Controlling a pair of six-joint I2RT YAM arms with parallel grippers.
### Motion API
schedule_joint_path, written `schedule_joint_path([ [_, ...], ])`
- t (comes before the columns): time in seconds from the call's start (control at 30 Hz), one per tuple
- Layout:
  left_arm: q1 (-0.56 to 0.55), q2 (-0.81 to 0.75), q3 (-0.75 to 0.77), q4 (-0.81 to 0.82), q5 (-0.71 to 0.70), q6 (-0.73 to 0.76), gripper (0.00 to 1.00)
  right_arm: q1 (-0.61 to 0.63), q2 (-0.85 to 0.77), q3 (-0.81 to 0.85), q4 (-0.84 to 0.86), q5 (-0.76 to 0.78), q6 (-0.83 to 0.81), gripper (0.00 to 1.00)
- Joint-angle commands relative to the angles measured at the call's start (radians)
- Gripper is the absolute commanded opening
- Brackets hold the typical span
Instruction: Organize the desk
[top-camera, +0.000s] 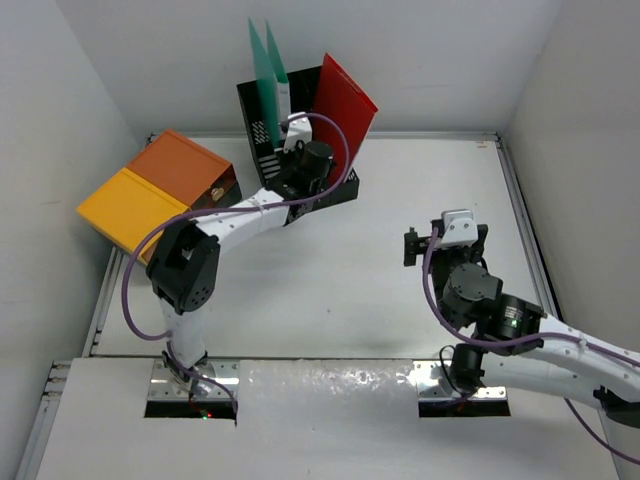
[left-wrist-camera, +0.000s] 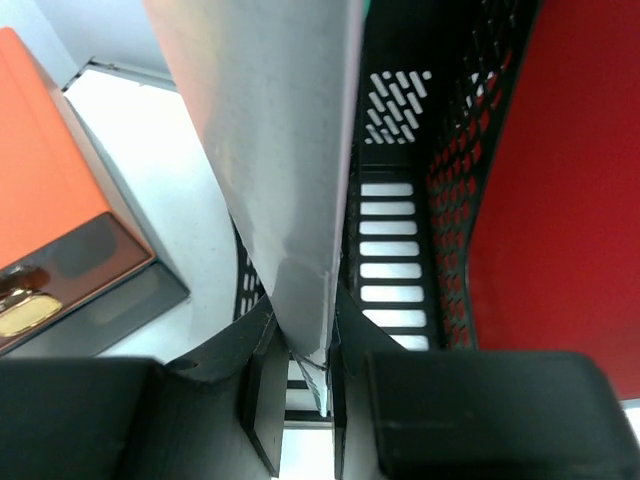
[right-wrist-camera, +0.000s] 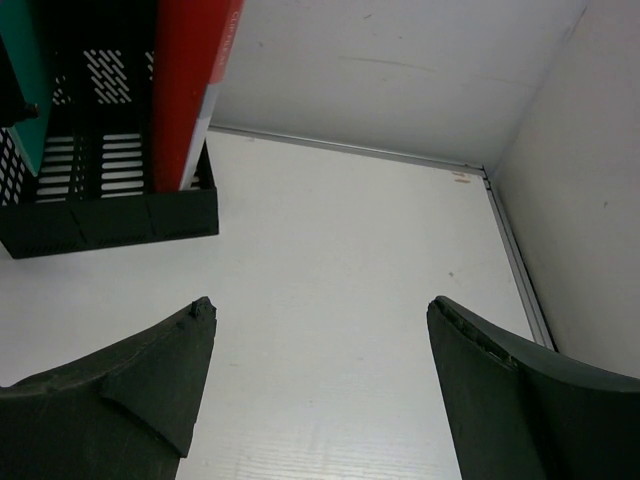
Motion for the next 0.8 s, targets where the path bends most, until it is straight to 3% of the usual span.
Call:
schedule_joint_path([
  [0.0, 0.021, -0.041, -0.019, 0.123, 0.028, 0.019, 0.00, 0.004, 0.016, -0.002, 0.020, -0.010, -0.018, 0.84],
  [0.23, 0.118, -0.047, -0.080, 0.151, 0.286, 0.030, 0.00, 0.004, 0.027, -0.020, 0.058, -0.049, -0.073, 0.84],
  [0.63, 0.126, -0.074, -0.131, 0.202, 0.361, 0.134, 0.00, 0.004, 0.036, -0.031, 0.054, -0.079, -0.072, 0.84],
  [0.7, 0.139, -0.105, -0.145, 0.200, 0.401, 0.157, 0.00, 0.004, 0.040, -0.033, 0.055, -0.087, -0.076, 0.84],
  [0.77, 0.188, -0.137, -0.160, 0.188, 0.537, 0.171, 0.00, 0.004, 0.046, -0.028, 0.049, -0.102, -0.082, 0.84],
])
